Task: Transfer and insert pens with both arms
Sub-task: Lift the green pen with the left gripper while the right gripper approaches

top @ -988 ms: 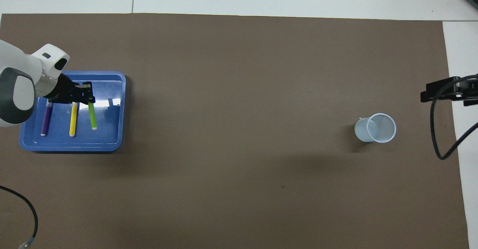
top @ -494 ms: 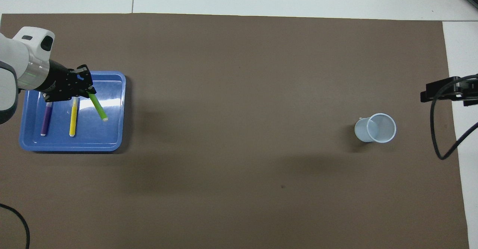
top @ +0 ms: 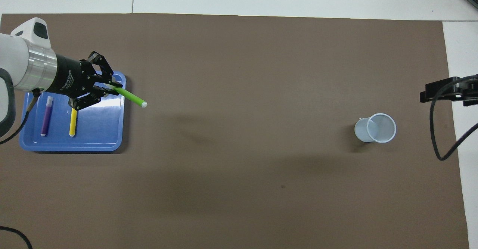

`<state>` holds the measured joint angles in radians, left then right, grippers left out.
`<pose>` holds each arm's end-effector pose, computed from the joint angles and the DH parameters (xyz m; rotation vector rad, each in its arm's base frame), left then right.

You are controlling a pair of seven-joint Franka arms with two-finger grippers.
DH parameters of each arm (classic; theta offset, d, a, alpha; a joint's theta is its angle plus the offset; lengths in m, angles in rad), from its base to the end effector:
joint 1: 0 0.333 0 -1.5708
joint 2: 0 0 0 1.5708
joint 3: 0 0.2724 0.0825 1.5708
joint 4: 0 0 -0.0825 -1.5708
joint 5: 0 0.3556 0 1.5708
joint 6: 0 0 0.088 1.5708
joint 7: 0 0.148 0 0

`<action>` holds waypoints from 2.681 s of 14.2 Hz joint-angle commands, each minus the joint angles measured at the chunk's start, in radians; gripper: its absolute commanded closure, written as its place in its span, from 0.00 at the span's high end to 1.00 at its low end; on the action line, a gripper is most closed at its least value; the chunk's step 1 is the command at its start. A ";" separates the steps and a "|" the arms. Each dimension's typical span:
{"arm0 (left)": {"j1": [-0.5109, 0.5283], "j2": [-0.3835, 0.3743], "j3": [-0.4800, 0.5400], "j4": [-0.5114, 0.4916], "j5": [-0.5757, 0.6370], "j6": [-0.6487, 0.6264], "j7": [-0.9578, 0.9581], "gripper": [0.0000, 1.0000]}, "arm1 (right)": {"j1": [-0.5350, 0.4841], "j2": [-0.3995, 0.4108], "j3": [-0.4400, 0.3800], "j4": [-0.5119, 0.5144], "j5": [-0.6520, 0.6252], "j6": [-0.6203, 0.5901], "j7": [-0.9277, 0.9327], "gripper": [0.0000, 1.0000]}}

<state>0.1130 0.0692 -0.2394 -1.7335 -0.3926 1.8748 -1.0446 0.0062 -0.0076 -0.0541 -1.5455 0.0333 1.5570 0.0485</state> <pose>0.5566 -0.1125 0.4667 2.4093 1.3546 -0.2212 0.5236 -0.0202 0.5540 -3.1042 0.1485 -0.0296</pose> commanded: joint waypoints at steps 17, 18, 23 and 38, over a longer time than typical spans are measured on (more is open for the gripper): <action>-0.217 -0.200 0.006 -0.215 -0.267 0.167 -0.508 0.00 | 0.274 -0.043 0.022 -0.145 0.413 0.400 0.410 1.00; -0.226 -0.206 0.006 -0.216 -0.267 0.170 -0.528 0.00 | 0.282 -0.041 0.022 -0.159 0.451 0.443 0.412 1.00; -0.260 -0.238 0.006 -0.265 -0.287 0.227 -0.586 0.00 | 0.378 -0.034 0.022 -0.196 0.527 0.578 0.545 1.00; -0.276 -0.262 0.006 -0.267 -0.293 0.233 -0.623 0.00 | 0.636 0.037 0.025 -0.288 0.527 0.899 0.772 0.78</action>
<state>-0.1477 -0.1552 -0.2449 -1.9608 -0.6623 2.0860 -1.6554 0.6320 0.0231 -0.0265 -1.8233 0.5369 2.4210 0.8006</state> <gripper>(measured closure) 0.828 0.198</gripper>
